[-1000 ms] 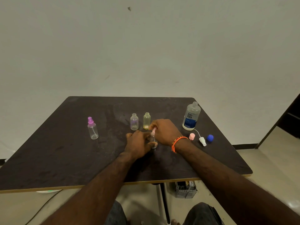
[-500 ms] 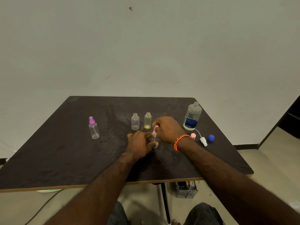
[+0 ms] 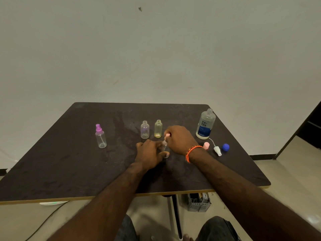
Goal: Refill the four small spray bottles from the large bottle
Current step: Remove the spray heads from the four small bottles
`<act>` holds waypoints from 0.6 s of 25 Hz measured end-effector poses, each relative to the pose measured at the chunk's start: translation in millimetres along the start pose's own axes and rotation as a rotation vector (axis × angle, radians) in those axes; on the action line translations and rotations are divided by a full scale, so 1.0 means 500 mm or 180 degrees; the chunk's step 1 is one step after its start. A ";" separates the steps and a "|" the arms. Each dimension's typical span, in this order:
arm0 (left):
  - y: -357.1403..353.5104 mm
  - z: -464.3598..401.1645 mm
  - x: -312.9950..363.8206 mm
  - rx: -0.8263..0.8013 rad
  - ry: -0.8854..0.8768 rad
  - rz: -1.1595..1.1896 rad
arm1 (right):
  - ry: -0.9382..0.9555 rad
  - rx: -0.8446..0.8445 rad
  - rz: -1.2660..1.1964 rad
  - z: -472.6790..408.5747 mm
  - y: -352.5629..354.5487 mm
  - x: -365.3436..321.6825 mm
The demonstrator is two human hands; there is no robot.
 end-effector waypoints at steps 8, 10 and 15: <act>-0.008 -0.005 -0.006 -0.0078 0.0052 -0.0046 | -0.0186 0.0258 -0.0150 0.007 -0.003 0.014; -0.005 -0.002 -0.002 -0.0106 0.0040 -0.0080 | -0.0265 0.0175 -0.0224 0.006 -0.009 0.019; -0.001 0.001 -0.002 -0.0096 0.0080 -0.0047 | 0.0060 -0.0146 -0.0319 0.004 0.008 0.007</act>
Point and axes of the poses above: each hand's wrist, its own z-axis away from the middle knuckle, its own y-axis out of the back of the hand, x = y × z, the point moved 4 cm from there along -z, towards the middle knuckle, and after that the axes turned 5 degrees about -z, right-handed, at the moved point
